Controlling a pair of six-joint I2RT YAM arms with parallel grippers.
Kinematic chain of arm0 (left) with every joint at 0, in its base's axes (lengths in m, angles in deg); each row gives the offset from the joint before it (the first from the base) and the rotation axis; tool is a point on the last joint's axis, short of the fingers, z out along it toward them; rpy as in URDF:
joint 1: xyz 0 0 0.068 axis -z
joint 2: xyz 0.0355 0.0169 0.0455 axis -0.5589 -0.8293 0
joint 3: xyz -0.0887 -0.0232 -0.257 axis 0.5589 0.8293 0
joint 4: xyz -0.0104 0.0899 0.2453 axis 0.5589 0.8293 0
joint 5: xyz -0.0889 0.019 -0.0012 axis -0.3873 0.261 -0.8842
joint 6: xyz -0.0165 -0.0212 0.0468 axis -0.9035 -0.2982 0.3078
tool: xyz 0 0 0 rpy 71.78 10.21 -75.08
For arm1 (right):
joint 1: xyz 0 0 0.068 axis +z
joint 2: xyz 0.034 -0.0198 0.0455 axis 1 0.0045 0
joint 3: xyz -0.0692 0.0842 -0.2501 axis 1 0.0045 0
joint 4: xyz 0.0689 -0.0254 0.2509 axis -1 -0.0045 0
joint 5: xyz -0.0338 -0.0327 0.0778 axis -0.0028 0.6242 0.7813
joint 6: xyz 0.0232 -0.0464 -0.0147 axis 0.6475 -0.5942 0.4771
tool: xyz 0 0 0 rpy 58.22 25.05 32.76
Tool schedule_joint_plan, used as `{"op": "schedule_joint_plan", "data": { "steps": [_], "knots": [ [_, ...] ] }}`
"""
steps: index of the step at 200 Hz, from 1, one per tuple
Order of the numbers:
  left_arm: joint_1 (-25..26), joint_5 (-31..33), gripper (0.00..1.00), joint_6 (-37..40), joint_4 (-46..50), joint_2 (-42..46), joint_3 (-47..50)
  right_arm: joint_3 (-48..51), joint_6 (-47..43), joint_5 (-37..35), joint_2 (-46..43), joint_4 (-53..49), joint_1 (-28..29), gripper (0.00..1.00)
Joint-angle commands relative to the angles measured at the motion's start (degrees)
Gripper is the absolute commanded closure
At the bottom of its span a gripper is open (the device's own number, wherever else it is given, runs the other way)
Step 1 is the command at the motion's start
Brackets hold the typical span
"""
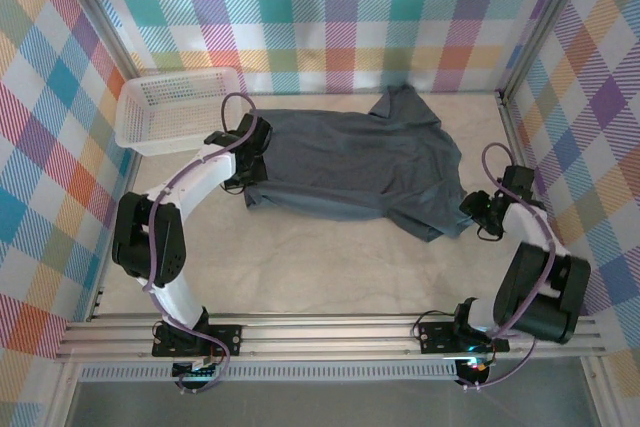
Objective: Fold the inside-out t-shirt
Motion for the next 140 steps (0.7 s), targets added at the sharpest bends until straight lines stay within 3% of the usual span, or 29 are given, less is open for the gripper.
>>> {"op": "schedule_joint_plan", "data": {
  "steps": [1, 30, 50, 83, 109, 140],
  "knots": [
    [-0.64, -0.22, 1.00, 0.67, 0.41, -0.71, 0.73, -4.17, 4.60, 3.58, 4.39, -2.65, -0.86, 0.45],
    [-0.63, -0.38, 1.00, 0.45, 0.15, -0.58, 1.37, -5.39, 11.19, 6.39, 6.01, -2.92, -2.03, 0.46],
    [-0.63, -0.24, 1.00, 0.52, -0.12, -0.25, 1.87, -5.46, 7.32, 5.80, 5.93, -0.81, -2.06, 0.44],
    [-0.63, -0.72, 1.00, 0.67, -0.16, -0.39, 1.95, -5.93, -2.08, 5.37, 8.84, 0.18, -2.02, 0.31],
    [-0.63, -0.71, 1.00, 0.75, -0.21, -0.60, 1.92, -5.66, -5.81, 9.47, 11.29, 1.98, -2.00, 0.33],
    [-0.63, -0.50, 1.00, 0.85, -0.03, -0.62, 1.87, -6.58, -5.75, 11.08, 15.38, 1.89, -2.02, 0.44]
  ]
}}
